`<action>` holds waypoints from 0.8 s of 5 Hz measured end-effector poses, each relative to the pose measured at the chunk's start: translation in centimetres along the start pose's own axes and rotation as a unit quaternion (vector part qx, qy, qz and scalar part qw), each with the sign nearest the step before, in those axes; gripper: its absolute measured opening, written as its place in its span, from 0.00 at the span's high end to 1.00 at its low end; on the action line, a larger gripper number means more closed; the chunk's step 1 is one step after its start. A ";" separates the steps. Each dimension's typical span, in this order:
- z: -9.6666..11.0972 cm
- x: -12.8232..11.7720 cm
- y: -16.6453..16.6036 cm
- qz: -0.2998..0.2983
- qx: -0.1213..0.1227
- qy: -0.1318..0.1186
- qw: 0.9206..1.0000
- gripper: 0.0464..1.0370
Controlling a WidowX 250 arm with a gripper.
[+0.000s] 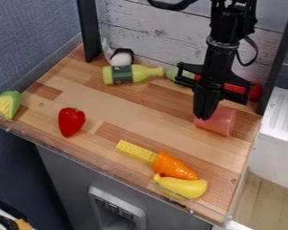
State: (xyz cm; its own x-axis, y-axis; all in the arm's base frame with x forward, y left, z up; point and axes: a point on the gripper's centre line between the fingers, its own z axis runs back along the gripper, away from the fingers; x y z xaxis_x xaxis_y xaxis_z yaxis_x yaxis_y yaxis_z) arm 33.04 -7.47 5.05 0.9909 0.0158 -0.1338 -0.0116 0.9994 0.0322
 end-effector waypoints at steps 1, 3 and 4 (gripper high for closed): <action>0.1 0.3 1.9 0.051 -0.005 0.008 0.999 0.82; 1.8 1.9 10.2 0.252 -0.033 -0.002 0.967 0.27; 1.4 1.8 15.3 0.364 -0.042 0.006 0.930 0.05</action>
State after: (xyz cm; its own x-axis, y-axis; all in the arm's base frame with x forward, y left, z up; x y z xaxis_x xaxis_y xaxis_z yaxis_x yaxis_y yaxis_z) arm 34.86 7.81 6.73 0.7149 0.6892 -0.1181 -0.6900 0.7226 0.0405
